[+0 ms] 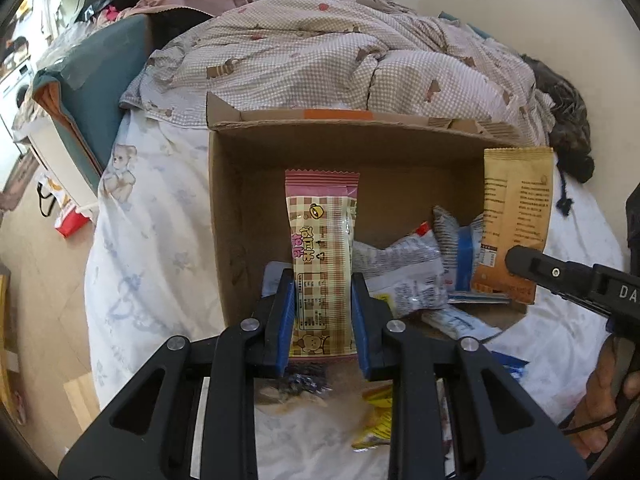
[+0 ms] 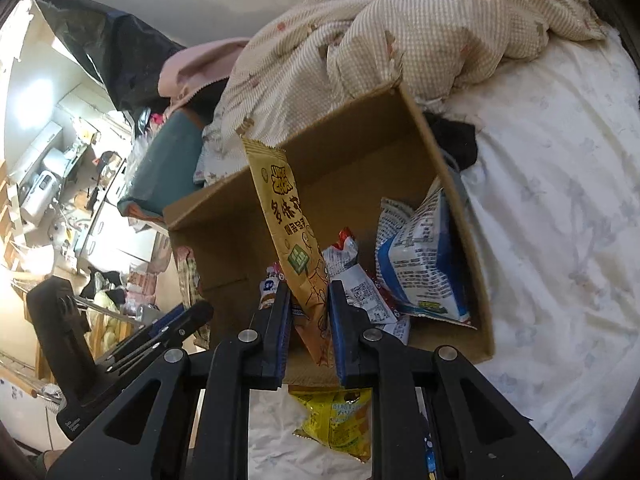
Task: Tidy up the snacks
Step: 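Lower both snacks into the box and open both tools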
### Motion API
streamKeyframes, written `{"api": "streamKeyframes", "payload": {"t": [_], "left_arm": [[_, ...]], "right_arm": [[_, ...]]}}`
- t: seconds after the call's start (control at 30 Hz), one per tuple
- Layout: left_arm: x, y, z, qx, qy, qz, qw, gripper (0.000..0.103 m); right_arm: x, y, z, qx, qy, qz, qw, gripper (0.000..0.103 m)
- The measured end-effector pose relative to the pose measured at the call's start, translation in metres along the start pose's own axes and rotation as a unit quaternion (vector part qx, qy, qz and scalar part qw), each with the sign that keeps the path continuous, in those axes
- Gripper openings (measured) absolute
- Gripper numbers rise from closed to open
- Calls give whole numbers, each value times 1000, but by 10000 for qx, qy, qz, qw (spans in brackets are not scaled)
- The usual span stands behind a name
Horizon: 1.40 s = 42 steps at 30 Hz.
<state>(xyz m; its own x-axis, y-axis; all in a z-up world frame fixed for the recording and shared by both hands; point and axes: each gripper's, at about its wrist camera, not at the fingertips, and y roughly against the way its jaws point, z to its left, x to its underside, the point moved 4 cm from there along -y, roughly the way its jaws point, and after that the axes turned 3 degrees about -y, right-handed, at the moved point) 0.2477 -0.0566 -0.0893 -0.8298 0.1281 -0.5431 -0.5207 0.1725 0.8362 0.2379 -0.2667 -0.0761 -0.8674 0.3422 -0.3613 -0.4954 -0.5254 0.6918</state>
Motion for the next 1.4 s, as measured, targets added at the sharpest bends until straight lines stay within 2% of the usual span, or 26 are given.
{"api": "streamKeyframes", "payload": {"t": [0.17, 0.47, 0.83, 0.9, 1.07, 1.13, 1.2, 1.23, 1.27, 1.37, 1.4], "left_arm": [[-3, -3, 7, -61, 110, -23, 9999, 22], [-1, -6, 11, -122, 226, 15, 9997, 23], [0, -5, 13, -192, 225, -18, 9996, 23], [0, -4, 12, -206, 205, -19, 9996, 25], [-1, 0, 7, -261, 43, -147, 9995, 50], [-2, 2, 6, -266, 15, -188, 9995, 54], [-2, 4, 5, -253, 13, -208, 9995, 66], [-3, 5, 6, -256, 35, -226, 9994, 78], [-3, 6, 6, -266, 64, -262, 9993, 84], [-5, 10, 7, -194, 138, -389, 9990, 85], [-5, 11, 7, -169, 138, -393, 9990, 85]], "right_arm": [[3, -13, -2, 95, 8, 141, 9999, 19], [-2, -7, -9, 869, 259, -79, 9959, 19], [-2, -11, -12, 905, 194, 30, 9957, 20], [-2, -13, -12, 884, 147, 61, 9960, 20], [-1, -12, -10, 808, 155, 49, 9966, 23], [-1, -12, -9, 774, 179, 24, 9968, 23], [-2, -11, -7, 724, 169, 20, 9972, 23], [-2, -11, -7, 676, 150, 12, 9976, 23], [-2, -10, -6, 636, 141, -5, 9979, 23], [-3, -9, -5, 606, 135, -28, 9981, 27], [-3, -9, -5, 594, 114, -29, 9982, 36]]}}
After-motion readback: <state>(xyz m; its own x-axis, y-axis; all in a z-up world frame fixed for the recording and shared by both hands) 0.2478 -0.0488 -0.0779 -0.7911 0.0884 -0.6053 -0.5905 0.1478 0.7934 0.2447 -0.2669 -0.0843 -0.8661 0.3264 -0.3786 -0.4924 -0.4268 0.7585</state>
